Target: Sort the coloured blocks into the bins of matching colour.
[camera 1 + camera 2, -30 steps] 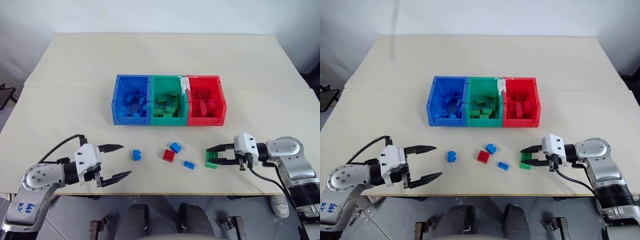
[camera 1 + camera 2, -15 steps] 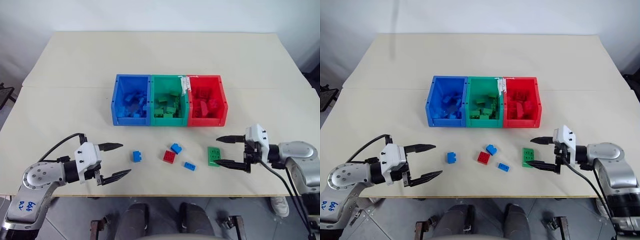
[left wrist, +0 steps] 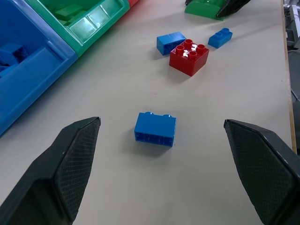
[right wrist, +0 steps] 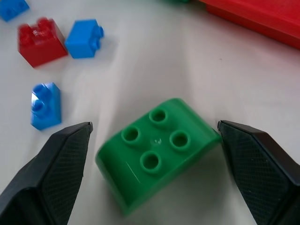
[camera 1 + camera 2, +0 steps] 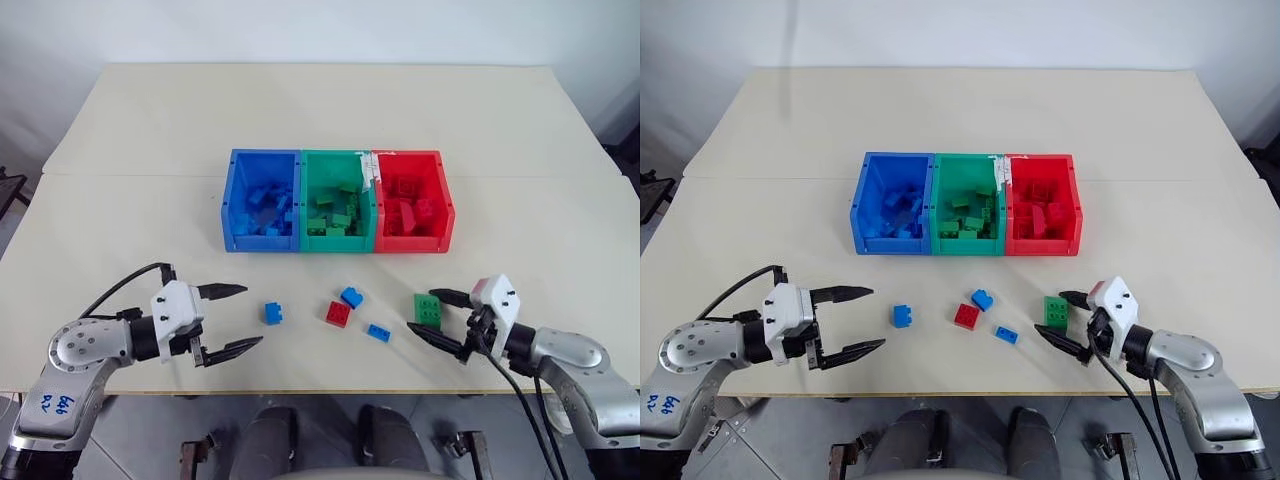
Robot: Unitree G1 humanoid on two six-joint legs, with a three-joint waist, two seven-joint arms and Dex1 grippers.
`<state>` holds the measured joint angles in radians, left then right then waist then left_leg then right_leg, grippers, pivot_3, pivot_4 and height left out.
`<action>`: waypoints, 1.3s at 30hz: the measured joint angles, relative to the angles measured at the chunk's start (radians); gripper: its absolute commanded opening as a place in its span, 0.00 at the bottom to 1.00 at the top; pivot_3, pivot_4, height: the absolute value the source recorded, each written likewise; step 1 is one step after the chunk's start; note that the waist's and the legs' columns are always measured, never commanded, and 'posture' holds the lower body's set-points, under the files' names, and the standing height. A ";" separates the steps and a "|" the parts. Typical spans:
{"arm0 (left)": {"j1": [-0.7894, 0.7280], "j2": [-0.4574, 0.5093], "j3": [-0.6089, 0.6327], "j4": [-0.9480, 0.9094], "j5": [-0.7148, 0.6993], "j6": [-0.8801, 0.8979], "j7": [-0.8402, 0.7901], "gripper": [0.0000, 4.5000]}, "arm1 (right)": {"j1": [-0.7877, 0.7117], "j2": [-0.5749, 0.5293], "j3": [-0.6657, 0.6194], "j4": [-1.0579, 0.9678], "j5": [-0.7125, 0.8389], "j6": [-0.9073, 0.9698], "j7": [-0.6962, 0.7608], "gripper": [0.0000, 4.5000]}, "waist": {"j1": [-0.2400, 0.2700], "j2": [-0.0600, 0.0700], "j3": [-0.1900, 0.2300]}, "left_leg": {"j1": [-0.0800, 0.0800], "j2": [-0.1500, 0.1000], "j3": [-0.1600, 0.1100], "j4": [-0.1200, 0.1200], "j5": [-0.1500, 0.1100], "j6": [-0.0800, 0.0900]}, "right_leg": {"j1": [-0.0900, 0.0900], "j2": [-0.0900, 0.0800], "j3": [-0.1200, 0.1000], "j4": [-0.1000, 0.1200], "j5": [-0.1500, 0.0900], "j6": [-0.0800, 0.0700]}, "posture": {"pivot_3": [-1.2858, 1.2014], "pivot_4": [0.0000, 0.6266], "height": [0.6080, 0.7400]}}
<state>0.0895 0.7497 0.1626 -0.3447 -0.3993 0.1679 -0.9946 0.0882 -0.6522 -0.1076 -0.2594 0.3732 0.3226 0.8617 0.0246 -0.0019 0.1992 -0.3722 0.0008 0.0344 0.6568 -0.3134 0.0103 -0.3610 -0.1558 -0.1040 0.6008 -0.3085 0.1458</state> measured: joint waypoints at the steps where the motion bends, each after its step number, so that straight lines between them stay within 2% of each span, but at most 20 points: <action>1: -0.001 0.001 0.000 0.000 0.000 0.000 -0.002 1.00 | 0.000 0.008 0.009 0.002 -0.014 -0.018 -0.011 0.96 | -0.001 0.000 0.000 | 0.000 0.001 0.000 0.000 0.000 0.000 | 0.000 0.001 0.000 0.000 0.000 0.000 | 0.52 0.24 1.00; 4: -0.003 0.001 0.000 0.000 0.000 0.000 -0.002 1.00 | -0.017 0.034 0.022 0.033 -0.029 -0.056 -0.026 0.81 | -0.004 -0.001 0.000 | 0.001 0.002 0.002 0.001 0.000 -0.001 | 0.000 0.002 0.002 0.000 0.000 0.000 | 0.52 0.24 1.00; 5: -0.005 0.001 0.000 0.000 0.000 0.000 -0.002 1.00 | -0.022 0.034 0.024 0.039 -0.030 -0.062 -0.023 0.79 | -0.004 -0.001 0.000 | 0.001 0.003 0.002 0.001 0.000 -0.001 | 0.000 0.002 0.002 0.000 0.000 0.000 | 0.52 0.24 1.00; 11: -0.006 0.001 0.003 0.000 0.001 0.000 0.005 1.00 | -0.089 0.028 0.023 0.145 -0.025 -0.120 0.035 0.79 | -0.003 -0.001 0.000 | 0.002 0.005 0.002 0.002 -0.001 -0.002 | 0.000 0.005 0.003 -0.001 0.000 -0.001 | 0.52 0.24 1.00; 16: 0.006 0.001 0.010 -0.002 0.004 0.000 0.023 1.00 | -0.169 -0.014 0.011 0.241 0.050 -0.165 0.210 0.79 | -0.003 0.001 0.001 | 0.001 0.006 0.002 0.002 -0.002 -0.001 | -0.001 0.005 0.003 -0.001 0.001 -0.001 | 0.52 0.24 1.00; 19: 0.017 0.000 0.017 -0.004 0.006 -0.001 0.035 1.00 | -0.304 -0.045 0.012 0.223 0.151 -0.082 0.301 0.79 | -0.012 0.002 0.001 | 0.001 0.008 0.003 0.002 -0.002 -0.002 | -0.001 0.006 0.003 0.001 0.001 -0.002 | 0.52 0.24 1.00; 22: 0.031 -0.001 0.023 -0.009 0.007 -0.001 0.044 1.00 | -0.466 -0.044 0.025 0.180 0.209 -0.004 0.318 0.79 | -0.022 0.002 0.001 | 0.000 0.010 0.003 0.002 -0.003 -0.003 | -0.002 0.008 0.002 0.002 0.000 -0.003 | 0.52 0.24 1.00; 25: 0.047 -0.004 0.034 -0.020 0.009 -0.001 0.060 1.00 | -0.643 0.035 0.087 0.228 0.140 -0.022 0.265 0.79 | -0.030 0.002 0.001 | -0.001 0.011 0.004 0.002 -0.004 -0.004 | -0.005 0.008 0.002 0.003 0.000 -0.004 | 0.52 0.24 1.00; 29: 0.070 -0.008 0.038 -0.053 0.009 -0.001 0.077 1.00 | -0.854 0.173 0.220 0.461 -0.024 -0.091 0.189 0.79 | -0.037 0.001 0.001 | -0.008 0.010 0.007 0.005 -0.003 -0.005 | -0.015 0.008 0.002 0.010 -0.001 -0.005 | 0.52 0.24 1.00; 32: 0.087 -0.009 0.040 -0.063 0.009 0.002 0.085 1.00 | -0.972 0.243 0.266 0.667 -0.115 -0.152 0.165 0.79 | -0.035 0.001 0.001 | -0.015 0.010 0.007 0.009 -0.004 -0.004 | -0.019 0.008 0.000 0.010 -0.001 -0.005 | 0.52 0.24 1.00; 34: 0.091 -0.009 0.046 -0.076 0.009 0.003 0.091 1.00 | -1.023 0.275 0.280 0.772 -0.155 -0.206 0.159 0.95 | -0.032 0.001 0.001 | -0.016 0.009 0.007 0.009 -0.004 -0.004 | -0.020 0.008 0.000 0.010 -0.001 -0.005 | 0.52 0.24 1.00; 35: 0.094 -0.009 0.050 -0.077 0.009 0.004 0.096 1.00 | -1.038 0.283 0.282 0.803 -0.166 -0.221 0.159 0.99 | -0.032 0.001 0.001 | -0.016 0.009 0.007 0.009 -0.004 -0.004 | -0.020 0.008 0.000 0.010 -0.001 -0.005 | 0.52 0.24 1.00; 39: 0.122 -0.009 0.064 -0.091 0.009 0.006 0.111 1.00 | -1.070 0.304 0.269 0.876 -0.176 -0.262 0.182 0.99 | -0.034 0.001 0.001 | -0.016 0.010 0.007 0.009 -0.004 -0.004 | -0.020 0.008 -0.001 0.010 -0.001 -0.005 | 0.52 0.24 1.00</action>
<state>0.2114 0.7403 0.2264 -0.4354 -0.3908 0.1741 -0.8832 -0.9818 -0.3486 0.1618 0.6169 0.1970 0.0603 1.0440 -0.0095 -0.0004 0.2001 -0.3885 0.0103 0.0412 0.6654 -0.3173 0.0063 -0.3808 -0.1480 -0.1046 0.6104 -0.3090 0.1404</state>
